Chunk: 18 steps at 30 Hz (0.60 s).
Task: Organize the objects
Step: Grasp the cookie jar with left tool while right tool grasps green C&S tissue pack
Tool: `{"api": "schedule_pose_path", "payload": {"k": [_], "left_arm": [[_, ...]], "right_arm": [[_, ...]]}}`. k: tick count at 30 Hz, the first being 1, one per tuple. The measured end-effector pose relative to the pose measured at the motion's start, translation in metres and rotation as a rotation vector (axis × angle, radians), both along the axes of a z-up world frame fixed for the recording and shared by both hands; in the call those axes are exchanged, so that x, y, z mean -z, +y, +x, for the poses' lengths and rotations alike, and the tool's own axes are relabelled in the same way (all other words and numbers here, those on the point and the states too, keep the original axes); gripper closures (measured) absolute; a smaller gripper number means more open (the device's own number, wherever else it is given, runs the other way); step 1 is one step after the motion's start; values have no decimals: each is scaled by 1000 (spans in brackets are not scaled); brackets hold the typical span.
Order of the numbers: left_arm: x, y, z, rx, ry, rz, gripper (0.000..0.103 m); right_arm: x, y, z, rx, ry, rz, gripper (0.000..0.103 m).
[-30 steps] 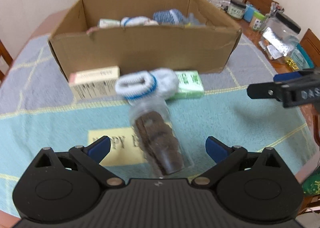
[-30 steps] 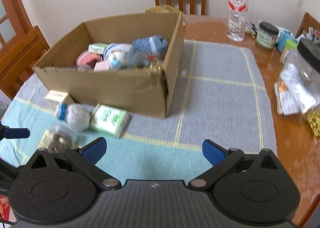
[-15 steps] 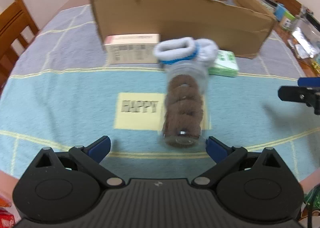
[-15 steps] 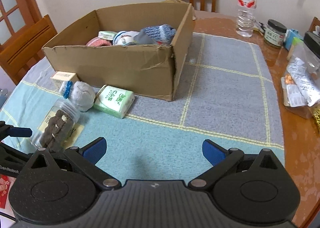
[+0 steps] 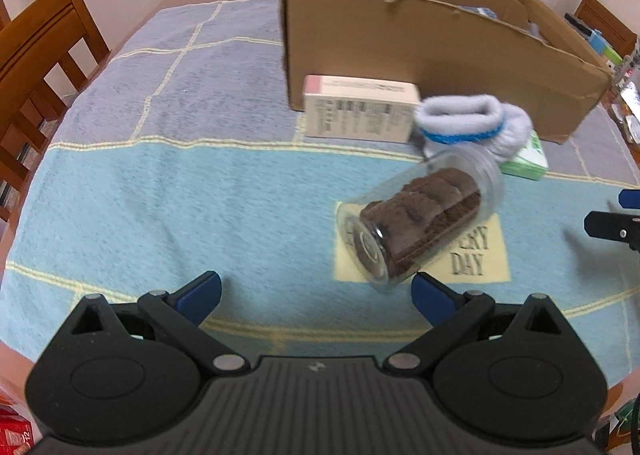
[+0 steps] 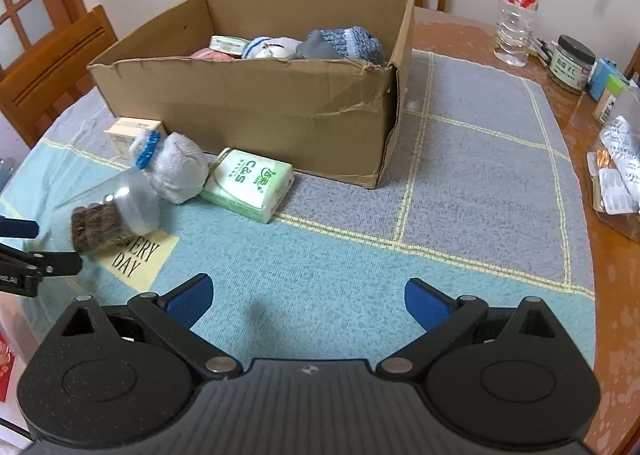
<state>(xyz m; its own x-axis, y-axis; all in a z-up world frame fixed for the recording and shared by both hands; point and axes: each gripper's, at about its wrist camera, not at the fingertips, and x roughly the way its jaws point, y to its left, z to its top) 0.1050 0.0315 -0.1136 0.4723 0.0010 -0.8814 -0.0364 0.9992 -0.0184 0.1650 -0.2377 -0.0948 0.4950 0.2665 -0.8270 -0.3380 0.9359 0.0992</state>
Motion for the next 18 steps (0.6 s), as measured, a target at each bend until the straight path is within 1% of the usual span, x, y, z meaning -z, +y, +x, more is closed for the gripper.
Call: {"api": "schedule_pose_path", "payload": {"k": [5, 11, 15, 18], "left_arm": [[1, 17, 7, 20, 4, -3, 2], [4, 35, 12, 48, 19, -16, 2], [4, 42, 15, 73, 22, -26, 2], [4, 44, 17, 85, 24, -27, 2]], "right_arm": [[4, 12, 13, 54, 5, -9, 0], [7, 27, 32, 135, -9, -12, 0], [9, 35, 44, 188, -2, 29, 0], [10, 43, 51, 205, 9, 64, 0]]}}
